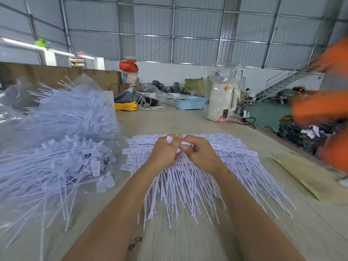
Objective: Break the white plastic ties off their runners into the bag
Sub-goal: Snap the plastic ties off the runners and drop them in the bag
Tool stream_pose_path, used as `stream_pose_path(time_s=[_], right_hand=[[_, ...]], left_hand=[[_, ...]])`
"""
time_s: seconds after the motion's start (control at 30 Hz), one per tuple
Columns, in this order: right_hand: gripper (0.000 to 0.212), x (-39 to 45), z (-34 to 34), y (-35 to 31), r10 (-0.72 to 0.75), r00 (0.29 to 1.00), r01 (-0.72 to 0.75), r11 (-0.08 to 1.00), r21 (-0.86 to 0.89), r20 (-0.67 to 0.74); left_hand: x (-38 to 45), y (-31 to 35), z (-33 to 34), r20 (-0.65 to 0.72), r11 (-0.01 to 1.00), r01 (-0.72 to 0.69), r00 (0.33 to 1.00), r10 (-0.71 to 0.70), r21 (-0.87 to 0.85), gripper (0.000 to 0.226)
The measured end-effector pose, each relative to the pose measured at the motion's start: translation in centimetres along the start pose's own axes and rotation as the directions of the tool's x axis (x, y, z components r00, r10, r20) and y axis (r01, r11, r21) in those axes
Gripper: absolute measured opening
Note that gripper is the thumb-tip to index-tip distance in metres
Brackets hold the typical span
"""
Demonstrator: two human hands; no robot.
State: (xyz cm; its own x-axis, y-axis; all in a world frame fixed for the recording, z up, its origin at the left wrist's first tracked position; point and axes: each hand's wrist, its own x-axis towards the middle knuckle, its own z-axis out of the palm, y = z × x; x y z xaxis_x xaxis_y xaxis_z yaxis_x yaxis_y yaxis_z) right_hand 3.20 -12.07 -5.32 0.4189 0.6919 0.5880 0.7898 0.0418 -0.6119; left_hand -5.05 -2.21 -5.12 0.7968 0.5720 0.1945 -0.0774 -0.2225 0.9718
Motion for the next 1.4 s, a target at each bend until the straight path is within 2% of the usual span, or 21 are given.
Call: stream_pose_path(time_s=[0.07,0.13,0.17,0.2,0.23,0.27,0.3,0.33,0.37,0.4,0.47,0.5,0.57,0.7,0.8,0.93,1.1,1.17,1.23,1.3,1.4], right_hand=[[0.013,0.0,-0.4,0.3,-0.027,1.0,0.027,1.0,-0.012,-0.001],[0.019,-0.1,-1.4,0.9,0.024,0.998,-0.025,0.999,-0.024,-0.055],[0.022,-0.2,-2.1,1.3,0.092,0.99,-0.086,0.995,0.058,-0.111],[0.025,-0.2,-3.0,1.5,0.194,0.967,-0.15,0.957,0.247,-0.164],[0.028,-0.3,-3.9,1.5,0.304,0.932,-0.173,0.852,0.494,-0.197],[0.028,-0.3,-4.6,1.3,0.393,0.901,-0.146,0.673,0.725,-0.183],[0.026,-0.1,-5.0,1.1,0.438,0.887,-0.095,0.484,0.87,-0.147],[0.024,0.1,-5.1,0.7,0.447,0.888,-0.075,0.369,0.926,-0.106],[0.022,0.3,-4.7,0.3,0.439,0.896,-0.104,0.352,0.93,-0.066],[0.022,0.4,-4.0,-0.2,0.424,0.905,-0.16,0.425,0.891,-0.04],[0.021,0.4,-2.2,-0.8,0.414,0.91,-0.273,0.647,0.712,-0.027],[0.021,0.4,-1.5,-0.9,0.409,0.912,-0.306,0.722,0.62,-0.026],[0.019,0.2,-0.4,-1.1,0.377,0.926,-0.312,0.793,0.524,-0.019],[0.008,-0.1,0.6,-1.2,0.312,0.95,-0.275,0.848,0.453,-0.007],[0.022,-0.2,1.2,-1.2,0.327,0.944,-0.322,0.883,0.343,0.044],[0.022,-0.1,1.8,-1.6,0.232,0.97,-0.239,0.963,0.124,0.069],[0.016,0.1,1.7,-1.4,0.183,0.983,-0.18,0.978,0.108,-0.023],[0.01,0.3,1.4,-1.3,0.201,0.971,-0.182,0.972,0.147,-0.129],[0.006,0.6,0.8,-0.8,0.236,0.931,-0.178,0.959,0.219,-0.279],[0.004,0.8,0.1,-0.2,0.267,0.891,-0.156,0.94,0.303,-0.368],[0.005,0.8,-0.2,0.4,0.266,0.878,-0.101,0.915,0.39,-0.397]], left_hand=[[-0.1,0.5,-0.6,0.108,0.986,0.139,0.986,-0.128,-0.097,0.035],[-0.1,1.0,-1.8,0.277,0.918,0.296,0.935,-0.221,-0.265,0.039],[0.1,1.0,-2.5,0.328,0.875,0.328,0.921,-0.212,-0.355,0.04],[0.3,1.0,-2.9,0.341,0.832,0.328,0.922,-0.181,-0.447,0.04],[0.5,1.0,-3.1,0.33,0.793,0.313,0.932,-0.15,-0.523,0.038],[0.6,0.9,-3.0,0.309,0.768,0.297,0.941,-0.135,-0.568,0.037],[0.7,0.7,-2.6,0.288,0.764,0.288,0.947,-0.139,-0.578,0.038],[0.7,0.5,-2.0,0.272,0.771,0.288,0.95,-0.155,-0.568,0.041],[0.6,0.3,-1.4,0.26,0.783,0.291,0.951,-0.17,-0.551,0.047],[0.6,0.1,-0.9,0.25,0.797,0.289,0.952,-0.178,-0.531,0.054],[0.6,-0.1,-0.1,0.227,0.828,0.269,0.958,-0.177,-0.491,0.067],[0.6,-0.1,0.2,0.217,0.843,0.256,0.961,-0.17,-0.473,0.071],[0.5,-0.2,0.7,0.222,0.876,0.223,0.965,-0.137,-0.428,0.078],[0.2,-0.5,1.4,0.244,0.916,0.198,0.963,-0.115,-0.348,0.075],[0.2,-0.5,1.6,0.229,0.912,0.222,0.962,-0.147,-0.344,0.074],[0.3,-0.3,1.4,0.136,0.886,0.246,0.969,-0.208,-0.393,0.075],[0.2,0.7,1.9,0.059,0.858,0.199,0.979,-0.194,-0.474,0.063],[-0.1,1.1,1.8,0.082,0.887,0.2,0.98,-0.183,-0.416,0.049],[-0.5,1.3,1.6,0.167,0.919,0.232,0.968,-0.186,-0.32,0.034],[-0.8,1.4,1.6,0.208,0.956,0.208,0.964,-0.165,-0.205,0.025],[-0.5,1.9,1.8,0.077,0.998,0.017,0.997,-0.022,0.063,0.021]])
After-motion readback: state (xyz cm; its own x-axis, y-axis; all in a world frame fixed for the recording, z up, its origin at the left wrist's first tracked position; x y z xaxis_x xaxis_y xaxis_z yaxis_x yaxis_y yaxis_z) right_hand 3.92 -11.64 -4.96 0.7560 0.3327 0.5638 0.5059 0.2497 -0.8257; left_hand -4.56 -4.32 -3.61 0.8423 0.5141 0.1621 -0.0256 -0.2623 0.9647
